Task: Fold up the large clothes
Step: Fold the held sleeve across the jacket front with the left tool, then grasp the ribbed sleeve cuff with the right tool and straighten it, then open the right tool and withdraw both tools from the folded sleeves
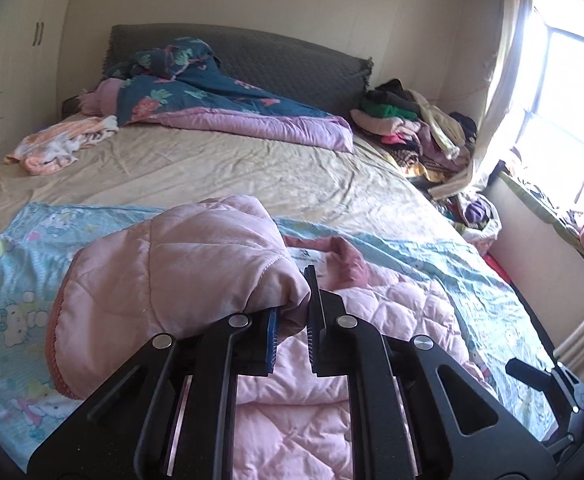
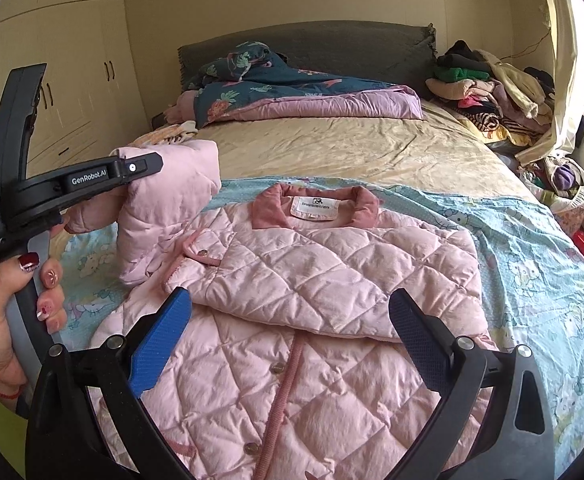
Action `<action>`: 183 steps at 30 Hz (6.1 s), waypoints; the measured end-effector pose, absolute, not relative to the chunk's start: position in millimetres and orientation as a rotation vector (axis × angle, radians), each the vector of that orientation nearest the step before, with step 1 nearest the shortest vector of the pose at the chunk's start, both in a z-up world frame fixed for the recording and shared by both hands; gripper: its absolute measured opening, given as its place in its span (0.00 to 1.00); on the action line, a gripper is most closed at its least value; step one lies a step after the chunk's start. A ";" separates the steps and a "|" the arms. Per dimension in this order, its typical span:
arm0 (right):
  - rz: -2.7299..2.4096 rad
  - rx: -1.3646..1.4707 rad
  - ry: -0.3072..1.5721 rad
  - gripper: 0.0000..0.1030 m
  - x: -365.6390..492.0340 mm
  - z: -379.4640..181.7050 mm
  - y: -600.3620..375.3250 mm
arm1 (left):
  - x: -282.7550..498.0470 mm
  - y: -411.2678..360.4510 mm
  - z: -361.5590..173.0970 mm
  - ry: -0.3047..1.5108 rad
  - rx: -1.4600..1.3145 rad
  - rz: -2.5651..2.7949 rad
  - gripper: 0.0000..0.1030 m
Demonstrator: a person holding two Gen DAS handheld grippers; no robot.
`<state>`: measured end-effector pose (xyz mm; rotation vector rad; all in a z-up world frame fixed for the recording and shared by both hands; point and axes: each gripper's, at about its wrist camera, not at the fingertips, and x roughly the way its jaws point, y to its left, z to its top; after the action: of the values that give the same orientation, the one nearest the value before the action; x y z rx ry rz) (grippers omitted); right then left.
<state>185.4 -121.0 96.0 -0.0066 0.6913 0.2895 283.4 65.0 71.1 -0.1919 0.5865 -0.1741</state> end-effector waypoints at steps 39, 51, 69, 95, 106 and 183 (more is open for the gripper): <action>0.150 0.128 0.768 0.96 223.2 56.0 -199.2 | 251.9 58.5 -13.7 0.722 -0.405 -0.252 0.82; 0.146 0.102 0.741 0.96 211.8 71.0 -187.9 | 282.6 85.6 -0.8 0.722 -0.490 -0.199 0.07; 0.037 0.195 0.714 0.96 205.5 75.8 -243.5 | 301.1 -22.6 21.5 0.757 -0.276 -0.462 0.56; 0.082 0.534 1.019 0.95 262.0 -40.1 -222.5 | 303.8 126.8 -9.2 0.806 -0.156 -0.070 0.91; 0.237 0.330 0.798 0.18 248.4 21.8 -195.3 | 310.3 145.9 -18.1 0.812 -0.195 -0.039 0.91; 0.171 0.097 0.929 0.90 295.0 -6.0 -165.8 | 332.9 80.9 -52.5 0.956 -0.160 -0.155 0.92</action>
<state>295.0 -165.8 -6.0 0.0968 0.9286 0.1708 332.9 80.9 -52.5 -0.1601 0.9564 -0.1546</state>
